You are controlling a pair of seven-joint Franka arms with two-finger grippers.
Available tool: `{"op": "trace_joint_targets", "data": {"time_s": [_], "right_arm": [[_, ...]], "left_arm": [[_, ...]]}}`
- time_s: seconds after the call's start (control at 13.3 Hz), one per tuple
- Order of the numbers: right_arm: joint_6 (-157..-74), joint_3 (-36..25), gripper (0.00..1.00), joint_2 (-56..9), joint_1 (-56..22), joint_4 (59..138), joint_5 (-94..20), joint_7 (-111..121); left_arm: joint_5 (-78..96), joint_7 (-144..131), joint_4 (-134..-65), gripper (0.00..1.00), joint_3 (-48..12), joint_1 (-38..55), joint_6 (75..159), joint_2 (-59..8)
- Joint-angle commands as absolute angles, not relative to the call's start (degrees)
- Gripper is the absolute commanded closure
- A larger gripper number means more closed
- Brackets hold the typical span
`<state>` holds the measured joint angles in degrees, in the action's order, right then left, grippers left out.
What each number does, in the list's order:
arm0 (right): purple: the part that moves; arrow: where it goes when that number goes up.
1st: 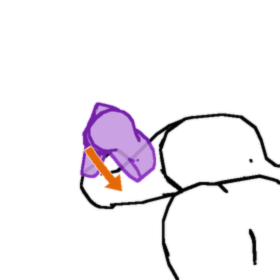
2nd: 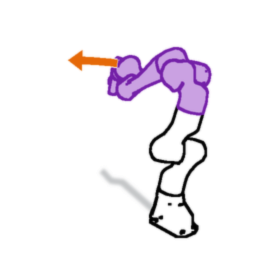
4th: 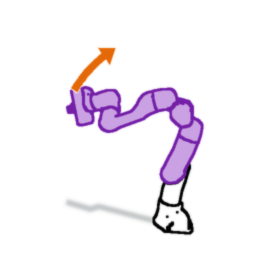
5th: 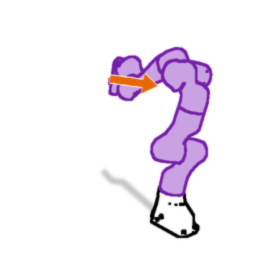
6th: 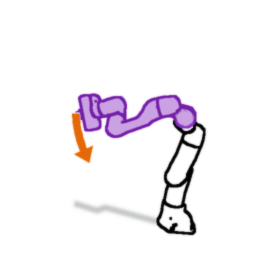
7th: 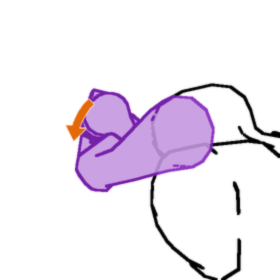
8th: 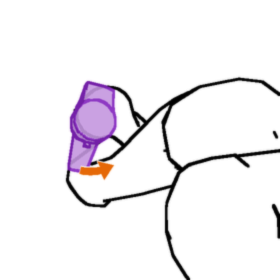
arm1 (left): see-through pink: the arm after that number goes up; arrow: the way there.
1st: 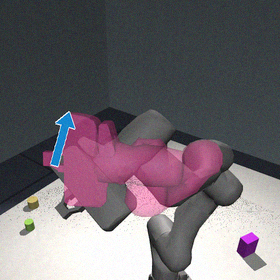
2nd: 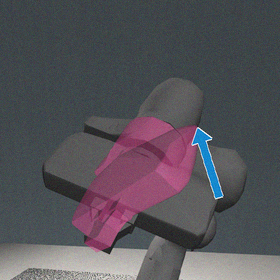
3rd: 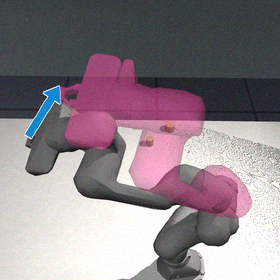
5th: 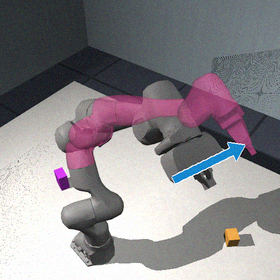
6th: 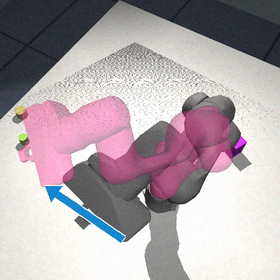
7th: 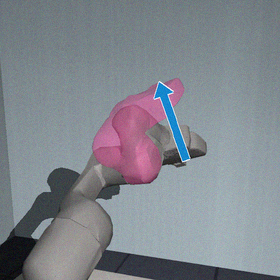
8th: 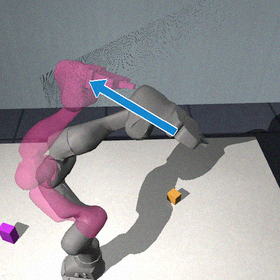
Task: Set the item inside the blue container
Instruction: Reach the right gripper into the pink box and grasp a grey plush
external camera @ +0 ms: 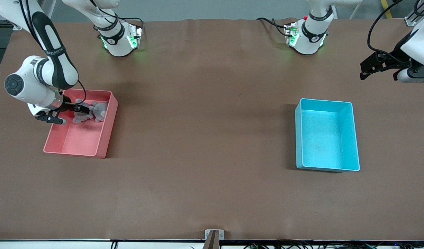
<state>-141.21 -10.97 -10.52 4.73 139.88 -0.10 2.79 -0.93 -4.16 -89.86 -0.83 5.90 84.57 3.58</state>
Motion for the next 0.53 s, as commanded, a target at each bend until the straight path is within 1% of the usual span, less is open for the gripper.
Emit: {"op": "trace_joint_targets", "data": {"time_s": [0.0, 0.08, 0.15, 0.3, 0.38, 0.45], "right_arm": [[-142.73, -10.46, 0.01, -11.77, 5.63, 140.45, -0.18, 3.08], [-142.73, -10.46, 0.03, -12.13, 5.54, 140.45, -0.18, 3.08], [-142.65, -10.46, 0.09, -12.22, 5.54, 140.45, -0.18, 2.99], [-142.21, -10.46, 0.23, -12.22, 5.54, 140.36, -0.18, 2.81], [-141.95, -10.46, 0.33, -12.22, 5.45, 140.27, -0.18, 2.81], [-141.86, -10.37, 0.46, -12.22, 5.36, 140.27, -0.18, 2.73]], "left_arm": [[-1.49, -3.16, -88.95, 0.0, -1.05, 5.45, 83.76, 3.34], [-1.67, -3.16, -88.95, 0.0, -1.05, 5.54, 83.76, 3.25], [-1.93, -3.16, -88.95, 0.0, -1.05, 5.54, 83.76, 3.25], [-2.02, -3.16, -88.68, 0.0, -1.05, 5.36, 83.85, 3.25], [-2.02, -3.16, -88.77, 0.0, -1.05, 5.27, 83.85, 3.34], [-2.02, -3.16, -88.68, 0.0, -1.05, 5.27, 83.85, 3.34]]}}
